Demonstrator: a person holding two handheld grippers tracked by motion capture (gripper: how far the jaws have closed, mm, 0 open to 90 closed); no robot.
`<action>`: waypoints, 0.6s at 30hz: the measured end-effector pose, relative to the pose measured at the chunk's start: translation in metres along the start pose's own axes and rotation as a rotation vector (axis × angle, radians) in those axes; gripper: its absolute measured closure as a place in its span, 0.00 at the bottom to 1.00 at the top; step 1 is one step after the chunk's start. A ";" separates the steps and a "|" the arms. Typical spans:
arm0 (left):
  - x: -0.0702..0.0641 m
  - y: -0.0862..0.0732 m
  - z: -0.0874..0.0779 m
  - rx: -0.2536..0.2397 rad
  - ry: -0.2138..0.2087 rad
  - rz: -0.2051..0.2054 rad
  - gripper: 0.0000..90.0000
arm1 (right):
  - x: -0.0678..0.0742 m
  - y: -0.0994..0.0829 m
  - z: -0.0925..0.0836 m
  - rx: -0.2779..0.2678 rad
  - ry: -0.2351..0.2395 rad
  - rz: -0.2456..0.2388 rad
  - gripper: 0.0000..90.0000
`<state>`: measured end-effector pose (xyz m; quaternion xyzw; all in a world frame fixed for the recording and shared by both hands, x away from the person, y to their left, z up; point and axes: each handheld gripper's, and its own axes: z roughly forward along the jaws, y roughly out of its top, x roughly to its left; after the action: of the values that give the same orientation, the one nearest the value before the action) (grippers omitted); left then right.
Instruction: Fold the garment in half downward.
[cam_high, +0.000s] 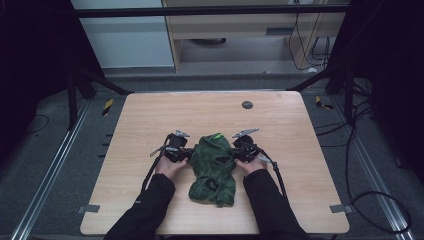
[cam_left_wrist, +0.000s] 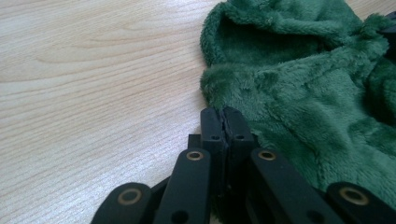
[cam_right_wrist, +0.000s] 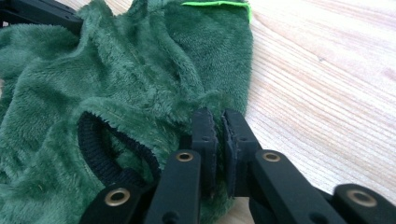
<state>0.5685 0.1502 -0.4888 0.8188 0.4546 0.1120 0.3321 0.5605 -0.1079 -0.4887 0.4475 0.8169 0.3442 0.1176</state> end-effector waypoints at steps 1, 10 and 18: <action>0.000 0.000 0.000 0.000 0.000 -0.001 0.99 | 0.000 0.000 0.000 -0.001 -0.003 -0.003 0.95; -0.003 0.006 -0.014 -0.025 -0.001 0.010 0.99 | 0.002 0.005 -0.012 -0.051 0.006 -0.014 0.96; -0.014 0.017 -0.036 -0.077 -0.009 0.049 1.00 | 0.007 0.011 -0.032 -0.141 0.022 -0.038 0.96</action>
<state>0.5545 0.1487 -0.4487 0.8168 0.4283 0.1338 0.3627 0.5480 -0.1133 -0.4568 0.4187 0.8003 0.4034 0.1466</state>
